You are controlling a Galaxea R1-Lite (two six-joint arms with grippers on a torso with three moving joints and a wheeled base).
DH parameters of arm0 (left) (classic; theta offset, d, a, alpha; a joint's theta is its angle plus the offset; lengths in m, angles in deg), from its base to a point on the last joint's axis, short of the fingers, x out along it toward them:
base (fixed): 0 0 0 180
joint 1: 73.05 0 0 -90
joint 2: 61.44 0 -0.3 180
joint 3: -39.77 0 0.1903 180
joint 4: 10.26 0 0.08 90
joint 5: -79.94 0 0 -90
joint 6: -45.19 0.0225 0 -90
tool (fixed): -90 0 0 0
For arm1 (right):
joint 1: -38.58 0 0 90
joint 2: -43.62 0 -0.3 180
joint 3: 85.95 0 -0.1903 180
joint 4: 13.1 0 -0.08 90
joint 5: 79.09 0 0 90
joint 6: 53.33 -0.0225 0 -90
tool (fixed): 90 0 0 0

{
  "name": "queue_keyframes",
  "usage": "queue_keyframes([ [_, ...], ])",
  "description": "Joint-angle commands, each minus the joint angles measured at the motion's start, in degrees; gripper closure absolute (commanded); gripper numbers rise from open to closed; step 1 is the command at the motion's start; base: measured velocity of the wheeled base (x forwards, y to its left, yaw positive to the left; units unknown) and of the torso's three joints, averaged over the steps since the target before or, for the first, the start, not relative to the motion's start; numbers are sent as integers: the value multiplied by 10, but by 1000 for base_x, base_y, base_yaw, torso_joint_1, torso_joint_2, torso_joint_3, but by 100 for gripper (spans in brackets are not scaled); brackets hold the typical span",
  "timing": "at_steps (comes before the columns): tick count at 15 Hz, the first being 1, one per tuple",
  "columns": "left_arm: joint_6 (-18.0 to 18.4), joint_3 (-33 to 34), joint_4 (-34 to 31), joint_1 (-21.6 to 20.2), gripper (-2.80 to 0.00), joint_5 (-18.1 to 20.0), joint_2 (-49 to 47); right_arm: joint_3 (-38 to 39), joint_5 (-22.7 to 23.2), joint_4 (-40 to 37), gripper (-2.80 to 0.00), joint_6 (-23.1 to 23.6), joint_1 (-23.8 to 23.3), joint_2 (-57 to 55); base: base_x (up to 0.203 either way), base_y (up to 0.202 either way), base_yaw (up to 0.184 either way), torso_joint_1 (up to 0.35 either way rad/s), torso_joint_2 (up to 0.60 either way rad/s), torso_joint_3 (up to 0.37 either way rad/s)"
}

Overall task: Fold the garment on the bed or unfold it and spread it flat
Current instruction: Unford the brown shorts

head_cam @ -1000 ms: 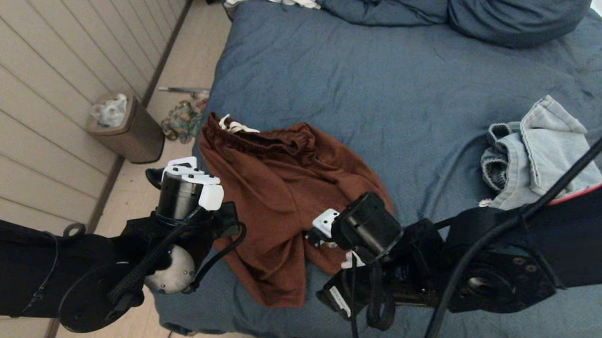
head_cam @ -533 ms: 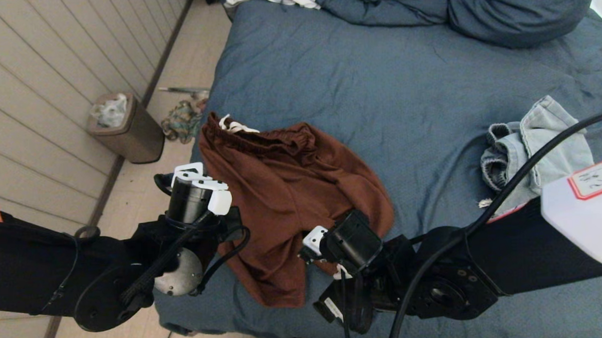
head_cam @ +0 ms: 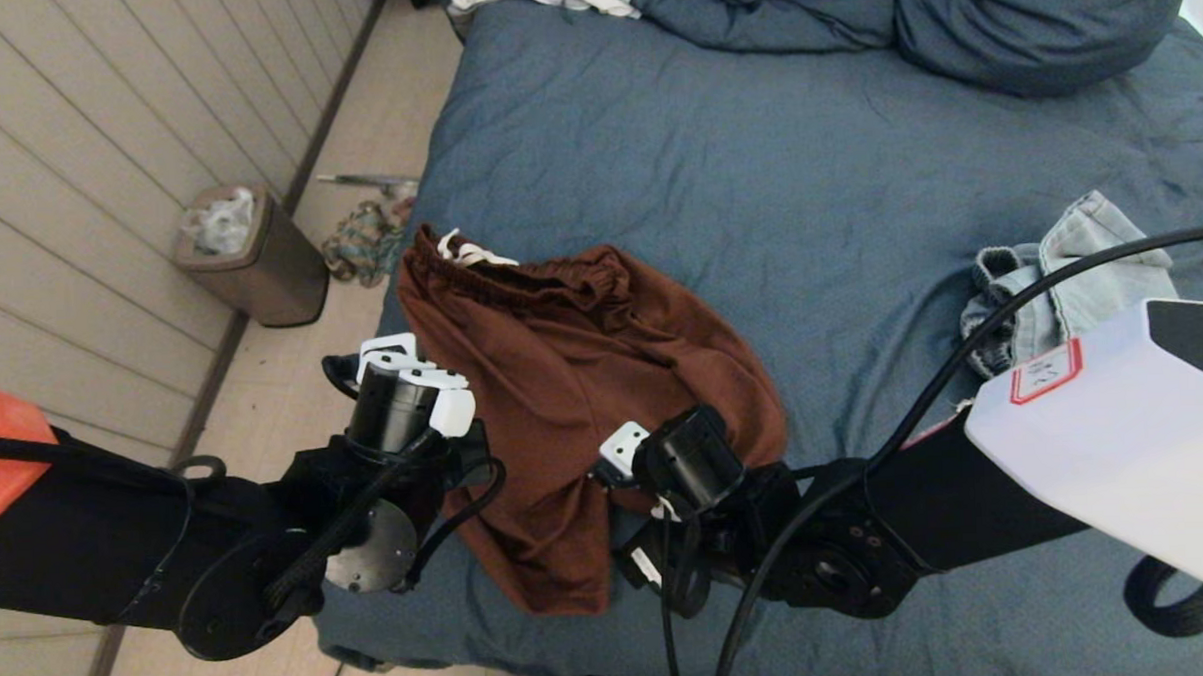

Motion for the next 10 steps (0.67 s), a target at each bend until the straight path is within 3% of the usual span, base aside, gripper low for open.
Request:
queue_keyframes([
  [1, -1, 0, 2, -1, 0, -2, -4, -15, -1, 3, -280, 0, -1, -10, 0, 0, 0, 0, 0, 0],
  [2, -2, -1, 2, 0, 0, -2, -7, -18, -2, 3, -280, 2, 0, -10, 0, 0, 0, 0, 0, 0],
  [3, -1, 0, 3, 0, 0, -2, -7, -18, -2, 2, -24, 4, 0, -9, 0, 0, 0, 0, 0, 0],
  [4, -2, 1, 6, 0, 0, -2, -9, -17, -3, 2, 0, 5, 0, -9, 0, 0, 0, 0, 0, 0],
  [10, -1, 1, 9, 0, 0, -2, -14, -8, -21, 1, 0, 19, 0, -8, 0, 0, 0, 0, 0, 0],
])
